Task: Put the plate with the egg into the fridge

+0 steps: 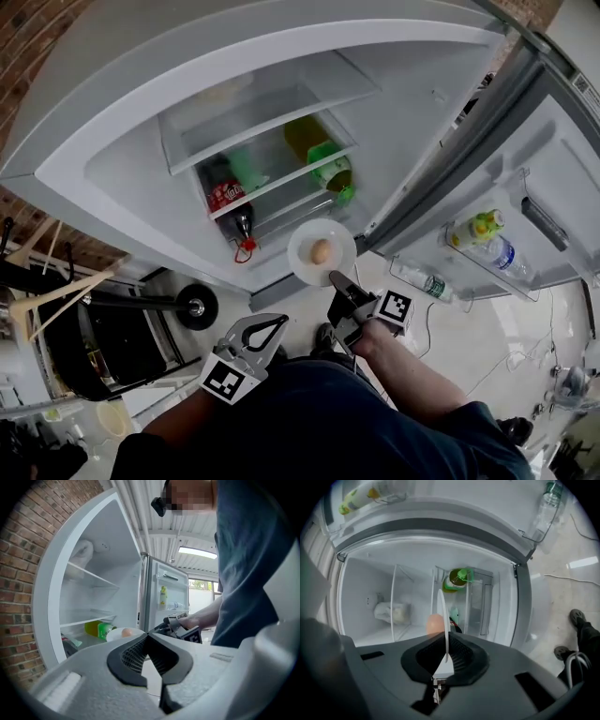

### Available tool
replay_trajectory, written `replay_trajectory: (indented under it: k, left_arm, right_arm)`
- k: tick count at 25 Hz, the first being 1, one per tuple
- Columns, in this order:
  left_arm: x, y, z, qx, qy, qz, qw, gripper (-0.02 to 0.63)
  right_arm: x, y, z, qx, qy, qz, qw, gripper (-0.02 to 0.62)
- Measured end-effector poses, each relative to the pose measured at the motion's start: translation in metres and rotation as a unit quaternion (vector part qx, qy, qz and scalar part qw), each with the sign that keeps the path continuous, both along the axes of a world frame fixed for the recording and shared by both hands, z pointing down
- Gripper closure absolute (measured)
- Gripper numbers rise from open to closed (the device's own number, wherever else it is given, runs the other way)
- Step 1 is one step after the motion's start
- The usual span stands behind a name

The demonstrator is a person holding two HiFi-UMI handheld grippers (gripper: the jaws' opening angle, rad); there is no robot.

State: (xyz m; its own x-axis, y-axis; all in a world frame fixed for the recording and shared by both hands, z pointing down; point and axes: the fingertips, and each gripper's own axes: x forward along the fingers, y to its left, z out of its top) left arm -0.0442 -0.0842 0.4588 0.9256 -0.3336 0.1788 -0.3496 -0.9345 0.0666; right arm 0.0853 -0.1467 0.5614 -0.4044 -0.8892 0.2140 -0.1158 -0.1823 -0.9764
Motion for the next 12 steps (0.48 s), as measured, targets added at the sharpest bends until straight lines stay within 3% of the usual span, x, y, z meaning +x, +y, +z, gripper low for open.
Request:
replay_trajectory:
  k: [12]
  left_arm:
    - [0.001, -0.037, 0.007, -0.01, -0.03, -0.089, 0.9955, 0.605]
  right_arm:
    - [0.024, -0.078, 0.039, -0.016, -0.022, -0.035, 0.999, 0.575]
